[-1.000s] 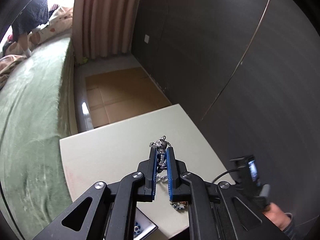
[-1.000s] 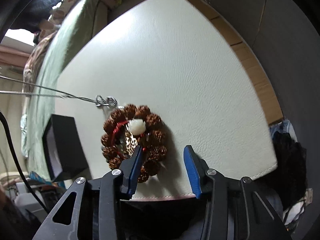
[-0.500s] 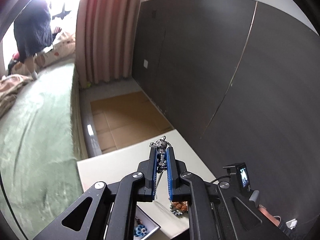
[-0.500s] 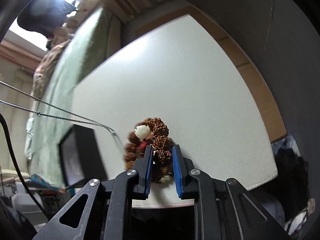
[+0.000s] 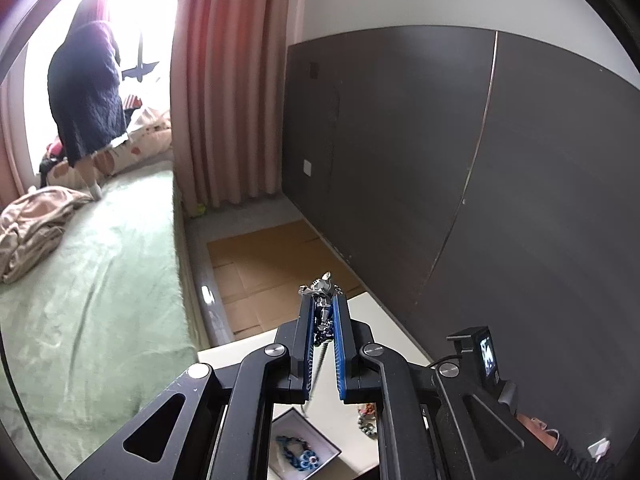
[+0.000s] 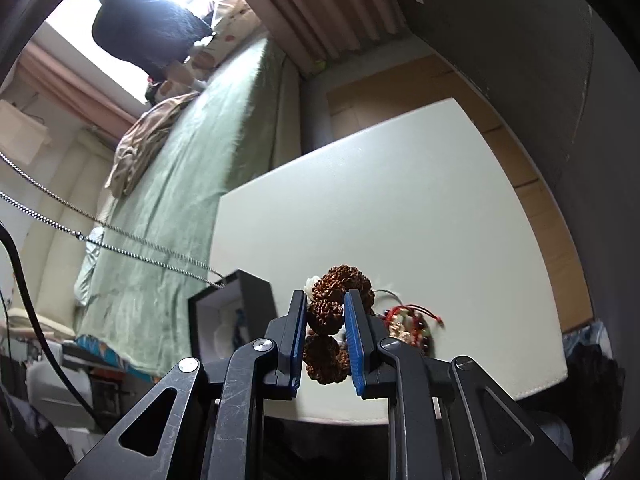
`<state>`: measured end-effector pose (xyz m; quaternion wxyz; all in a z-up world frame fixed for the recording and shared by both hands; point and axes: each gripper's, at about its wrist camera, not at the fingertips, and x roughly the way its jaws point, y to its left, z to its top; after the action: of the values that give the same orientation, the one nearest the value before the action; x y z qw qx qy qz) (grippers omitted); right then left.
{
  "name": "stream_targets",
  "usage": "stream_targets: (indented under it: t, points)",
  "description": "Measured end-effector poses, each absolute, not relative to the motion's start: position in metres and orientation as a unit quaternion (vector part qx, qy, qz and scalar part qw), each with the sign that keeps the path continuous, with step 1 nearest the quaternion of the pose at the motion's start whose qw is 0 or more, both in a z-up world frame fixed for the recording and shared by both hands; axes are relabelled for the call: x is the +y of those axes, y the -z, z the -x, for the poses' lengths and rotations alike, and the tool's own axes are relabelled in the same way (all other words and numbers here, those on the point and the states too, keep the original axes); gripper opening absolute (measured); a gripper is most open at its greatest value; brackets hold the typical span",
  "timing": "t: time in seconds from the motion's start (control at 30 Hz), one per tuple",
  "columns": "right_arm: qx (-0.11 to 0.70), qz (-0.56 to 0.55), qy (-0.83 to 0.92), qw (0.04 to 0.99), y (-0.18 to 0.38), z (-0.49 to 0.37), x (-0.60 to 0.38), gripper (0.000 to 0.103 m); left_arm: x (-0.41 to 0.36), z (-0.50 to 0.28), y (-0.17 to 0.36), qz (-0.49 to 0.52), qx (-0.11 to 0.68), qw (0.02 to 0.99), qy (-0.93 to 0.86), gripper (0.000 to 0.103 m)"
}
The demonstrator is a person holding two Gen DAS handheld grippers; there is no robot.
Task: Organize jewelry
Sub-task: 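Carry the silver chain to the box with the left gripper while the right gripper grasps the brown seed bracelet, then lower the brown seed bracelet into the black box and open the right gripper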
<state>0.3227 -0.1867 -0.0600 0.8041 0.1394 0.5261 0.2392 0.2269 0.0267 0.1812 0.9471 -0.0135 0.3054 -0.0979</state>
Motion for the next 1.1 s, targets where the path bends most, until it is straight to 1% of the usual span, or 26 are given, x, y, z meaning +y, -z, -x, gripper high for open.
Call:
stream_targets:
  t: [0.17, 0.43, 0.87, 1.1]
  points:
    - [0.514, -0.14, -0.251, 0.808, 0.048, -0.316, -0.17, 0.02, 0.034, -0.218, -0.177, 0.014, 0.306, 0.948, 0.089, 0.009]
    - [0.5, -0.133, -0.269, 0.812, 0.031, -0.306, -0.155, 0.02, 0.046, -0.217, -0.15, 0.04, 0.326, 0.94, 0.089, 0.009]
    - [0.495, -0.119, -0.282, 0.813, 0.02, -0.296, -0.142, 0.02, 0.066, -0.239, -0.074, 0.084, 0.391, 0.913, 0.079, 0.009]
    - [0.496, -0.114, -0.277, 0.815, 0.018, -0.296, -0.142, 0.02, 0.062, -0.246, -0.029, 0.107, 0.433, 0.892, 0.077, 0.009]
